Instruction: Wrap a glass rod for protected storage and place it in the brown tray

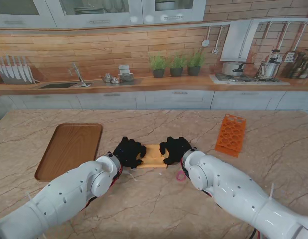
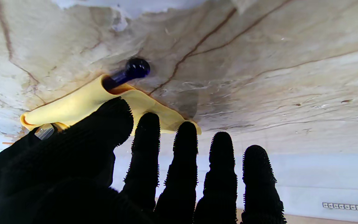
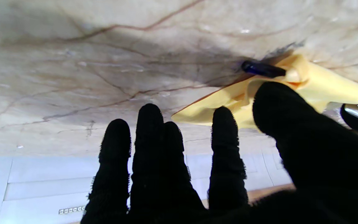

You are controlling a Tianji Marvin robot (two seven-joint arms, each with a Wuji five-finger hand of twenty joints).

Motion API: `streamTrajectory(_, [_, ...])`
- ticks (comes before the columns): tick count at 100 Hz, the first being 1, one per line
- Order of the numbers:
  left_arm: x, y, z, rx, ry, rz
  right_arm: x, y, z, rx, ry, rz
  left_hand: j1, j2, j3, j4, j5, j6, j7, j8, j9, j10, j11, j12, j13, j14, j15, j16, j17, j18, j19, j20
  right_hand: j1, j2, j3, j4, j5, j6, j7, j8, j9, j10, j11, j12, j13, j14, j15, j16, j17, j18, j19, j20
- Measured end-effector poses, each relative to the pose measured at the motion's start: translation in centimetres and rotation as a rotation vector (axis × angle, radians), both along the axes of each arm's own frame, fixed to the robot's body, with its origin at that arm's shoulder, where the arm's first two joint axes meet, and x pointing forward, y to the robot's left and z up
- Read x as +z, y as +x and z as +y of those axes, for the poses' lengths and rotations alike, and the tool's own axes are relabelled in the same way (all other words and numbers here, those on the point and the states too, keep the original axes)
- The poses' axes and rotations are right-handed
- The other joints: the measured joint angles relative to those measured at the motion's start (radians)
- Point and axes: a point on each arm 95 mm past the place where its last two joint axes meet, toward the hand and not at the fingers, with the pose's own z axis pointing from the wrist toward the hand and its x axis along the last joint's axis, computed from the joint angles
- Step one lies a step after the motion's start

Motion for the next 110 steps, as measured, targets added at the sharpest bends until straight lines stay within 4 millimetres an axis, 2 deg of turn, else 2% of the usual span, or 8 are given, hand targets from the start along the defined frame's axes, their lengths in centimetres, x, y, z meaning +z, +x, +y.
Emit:
streamTrajectory(4, [0.0,0.0,0.0,-0.003,0.005,-0.006,0.0,0.0,0.0,0.004,-0.002,-0.006,-0.02,0.0,0.0,0.002,-0.001,0.004,-0.008,0.009,-0.001,0.0,0.0,0.0,0.0,0.0,0.0,-0.001,0.0,0.0,0.0,0.0,0.0,0.0,-0.013,0.0,-0.029,0.013,-0.009,-0.002,-0.025,0.003,0.0,-0.002,-0.001,0.0,0.0,0.0,-0.002,0.0,0.0,0.0])
streamTrajectory(9, [-0.1,0.0,0.0,-0.01,0.014,-0.018,0.0,0.0,-0.1,0.008,-0.005,-0.014,-0.038,0.0,0.001,0.032,-0.016,0.014,-0.009,0.026,-0.013,0.0,0.003,0.008,-0.001,0.0,0.0,-0.001,0.0,0.0,0.0,-0.002,0.0,0.0,-0.031,0.001,-0.062,0.027,-0.013,-0.002,-0.051,0.012,-0.001,-0.011,0.003,0.0,0.0,0.0,-0.007,0.0,0.0,-0.001])
streamTrajectory(28, [0.1,0.2,0.3,-0.011,0.015,-0.057,0.1,0.0,-0.4,0.019,-0.01,-0.036,-0.064,0.0,0.001,0.032,-0.062,0.038,0.005,0.134,-0.011,0.0,0.043,0.047,-0.001,0.0,0.007,-0.002,0.0,0.0,0.0,-0.011,0.0,0.0,-0.08,0.001,-0.097,0.037,-0.022,-0.003,-0.087,0.013,-0.015,-0.034,-0.007,-0.001,0.0,0.0,-0.008,0.0,0.0,-0.002])
streamTrajectory(68, [1.2,0.1,0.9,0.031,-0.048,-0.084,0.7,-0.1,-1.4,-0.011,0.043,-0.069,-0.064,0.015,0.001,0.032,-0.063,0.038,-0.005,0.131,-0.011,0.0,0.045,0.055,-0.001,0.0,0.009,-0.002,0.0,0.0,0.002,-0.013,-0.016,-0.008,-0.035,-0.009,-0.094,0.035,-0.009,-0.002,-0.087,0.013,-0.025,-0.047,-0.006,-0.019,-0.018,-0.015,0.003,-0.001,0.0,-0.01])
streamTrajectory(84, [1.5,-0.2,1.0,0.021,-0.08,-0.078,1.3,-0.3,-1.5,-0.017,0.078,-0.08,-0.064,0.015,0.001,0.032,-0.042,0.037,-0.007,0.109,-0.01,0.0,0.045,0.055,-0.001,0.0,0.009,-0.004,0.004,0.0,0.011,-0.013,-0.008,0.055,-0.015,-0.006,-0.045,0.008,0.015,0.007,-0.087,0.013,-0.025,-0.054,-0.006,-0.023,-0.019,-0.015,0.004,-0.001,0.0,-0.01])
streamTrajectory(92, [1.5,-0.4,1.0,-0.006,-0.093,-0.069,1.5,-0.6,-1.4,-0.001,0.103,-0.084,-0.06,0.011,0.001,0.032,-0.032,0.024,-0.007,0.096,-0.01,0.0,0.045,0.055,-0.001,-0.001,0.009,-0.004,0.004,0.0,0.011,-0.013,-0.005,0.07,-0.016,-0.006,-0.002,-0.032,0.069,-0.093,-0.078,0.013,-0.025,-0.055,-0.004,-0.024,-0.02,-0.015,0.007,-0.001,0.0,-0.01])
streamTrajectory(95, [1.5,-0.5,1.0,-0.014,-0.098,-0.066,1.6,-0.7,-1.3,0.011,0.111,-0.087,-0.05,0.001,0.001,0.032,-0.027,0.023,-0.007,0.092,-0.01,0.0,0.045,0.055,-0.001,-0.002,0.009,-0.004,0.004,0.0,0.011,-0.013,0.001,0.07,-0.017,-0.037,0.012,-0.053,0.088,-0.117,-0.068,0.003,-0.024,-0.055,-0.004,-0.026,-0.02,-0.015,0.014,-0.002,0.0,-0.01])
streamTrajectory(110, [1.4,-0.8,1.1,-0.039,-0.106,-0.05,1.8,-1.4,-1.0,0.074,0.12,-0.111,-0.049,-0.002,0.001,0.022,-0.008,0.021,-0.007,0.058,-0.008,-0.003,0.045,0.055,0.001,-0.008,0.009,-0.005,0.004,0.0,0.011,-0.015,0.03,0.072,-0.029,-0.046,0.036,-0.125,0.147,-0.174,-0.055,-0.014,-0.023,-0.055,0.006,-0.035,-0.022,-0.015,0.016,-0.002,0.0,-0.01])
